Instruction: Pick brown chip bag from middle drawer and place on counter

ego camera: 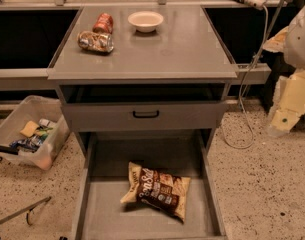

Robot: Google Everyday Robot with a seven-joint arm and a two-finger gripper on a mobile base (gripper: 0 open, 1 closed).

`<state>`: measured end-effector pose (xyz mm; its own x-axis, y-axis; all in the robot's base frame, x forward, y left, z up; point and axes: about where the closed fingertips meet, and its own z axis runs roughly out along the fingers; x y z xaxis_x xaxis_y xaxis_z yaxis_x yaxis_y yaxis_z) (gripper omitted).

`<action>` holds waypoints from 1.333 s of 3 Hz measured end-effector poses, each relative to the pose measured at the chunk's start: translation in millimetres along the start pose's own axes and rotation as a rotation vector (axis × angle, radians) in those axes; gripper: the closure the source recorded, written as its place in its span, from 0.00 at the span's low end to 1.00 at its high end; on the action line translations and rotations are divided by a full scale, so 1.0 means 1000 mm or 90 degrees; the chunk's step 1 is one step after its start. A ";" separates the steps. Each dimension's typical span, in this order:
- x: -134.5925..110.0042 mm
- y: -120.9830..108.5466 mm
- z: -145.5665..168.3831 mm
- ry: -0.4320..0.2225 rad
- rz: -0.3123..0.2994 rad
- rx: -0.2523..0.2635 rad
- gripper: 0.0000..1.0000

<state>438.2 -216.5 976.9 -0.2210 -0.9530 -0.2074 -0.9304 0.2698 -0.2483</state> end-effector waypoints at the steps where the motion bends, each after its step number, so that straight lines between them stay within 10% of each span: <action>1: 0.000 0.000 0.000 0.000 0.000 0.000 0.00; 2: -0.002 0.003 0.012 -0.029 -0.007 -0.005 0.00; 4: -0.003 0.031 0.159 -0.092 -0.018 -0.064 0.00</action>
Offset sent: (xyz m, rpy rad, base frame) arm 0.0040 0.0084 -0.0349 0.1038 0.0031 0.0612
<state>457.1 -183.5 819.2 -0.1567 -0.9282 -0.3375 -0.9617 0.2213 -0.1620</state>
